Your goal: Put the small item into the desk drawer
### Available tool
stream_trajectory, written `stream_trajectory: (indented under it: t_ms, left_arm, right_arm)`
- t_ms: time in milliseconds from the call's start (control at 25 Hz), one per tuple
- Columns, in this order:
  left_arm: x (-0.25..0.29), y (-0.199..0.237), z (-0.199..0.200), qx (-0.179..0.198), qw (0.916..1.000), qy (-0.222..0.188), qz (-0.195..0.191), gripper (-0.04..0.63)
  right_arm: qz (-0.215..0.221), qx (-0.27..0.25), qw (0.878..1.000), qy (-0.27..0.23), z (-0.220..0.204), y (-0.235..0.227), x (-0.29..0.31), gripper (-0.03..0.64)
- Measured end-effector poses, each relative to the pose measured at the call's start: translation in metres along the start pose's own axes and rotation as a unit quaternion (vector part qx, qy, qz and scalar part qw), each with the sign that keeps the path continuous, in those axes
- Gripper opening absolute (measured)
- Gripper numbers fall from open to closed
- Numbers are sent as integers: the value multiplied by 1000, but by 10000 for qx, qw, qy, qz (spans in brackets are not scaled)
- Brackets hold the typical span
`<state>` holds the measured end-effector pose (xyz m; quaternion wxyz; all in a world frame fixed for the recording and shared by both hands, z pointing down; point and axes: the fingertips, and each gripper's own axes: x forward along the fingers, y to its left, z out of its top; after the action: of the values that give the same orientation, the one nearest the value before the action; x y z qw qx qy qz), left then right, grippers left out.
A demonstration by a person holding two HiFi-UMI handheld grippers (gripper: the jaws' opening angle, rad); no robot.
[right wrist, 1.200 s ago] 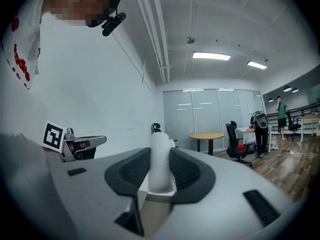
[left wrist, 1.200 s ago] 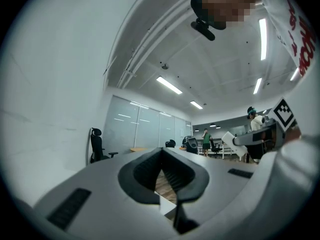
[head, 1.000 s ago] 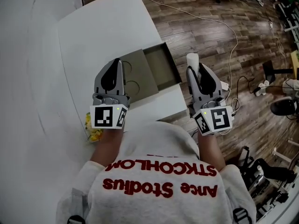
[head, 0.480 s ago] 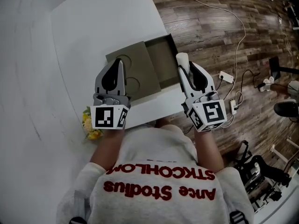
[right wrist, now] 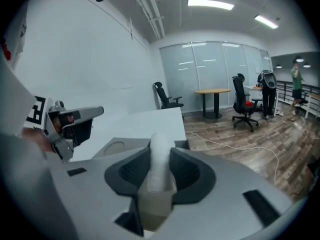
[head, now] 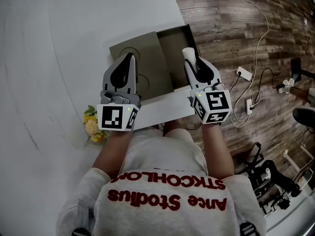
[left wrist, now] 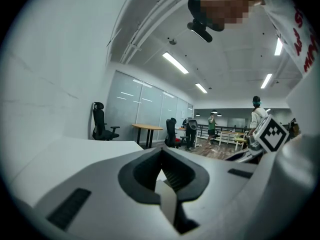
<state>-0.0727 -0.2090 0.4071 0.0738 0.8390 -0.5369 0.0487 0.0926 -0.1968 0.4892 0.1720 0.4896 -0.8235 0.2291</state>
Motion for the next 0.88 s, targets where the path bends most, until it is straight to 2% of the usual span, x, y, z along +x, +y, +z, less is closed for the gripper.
stream_trajectory:
  t_ms: [280, 440, 720, 880]
  left_arm:
    - [-2, 2, -14, -42, 9999, 130, 23, 8]
    - [-7, 4, -23, -82, 9998, 177, 9, 8]
    - [-13, 7, -20, -91, 9999, 128, -1, 8]
    - [-11, 4, -11, -66, 10000, 71, -21, 8]
  right_arm:
    - [-183, -194, 9966, 777, -48, -5, 23, 129]
    - [-317, -161, 9949, 942, -62, -6, 28, 133]
    - [-406, -56, 9957, 836, -60, -8, 23, 144]
    - [-465, -30, 9977, 499, -37, -13, 10, 98]
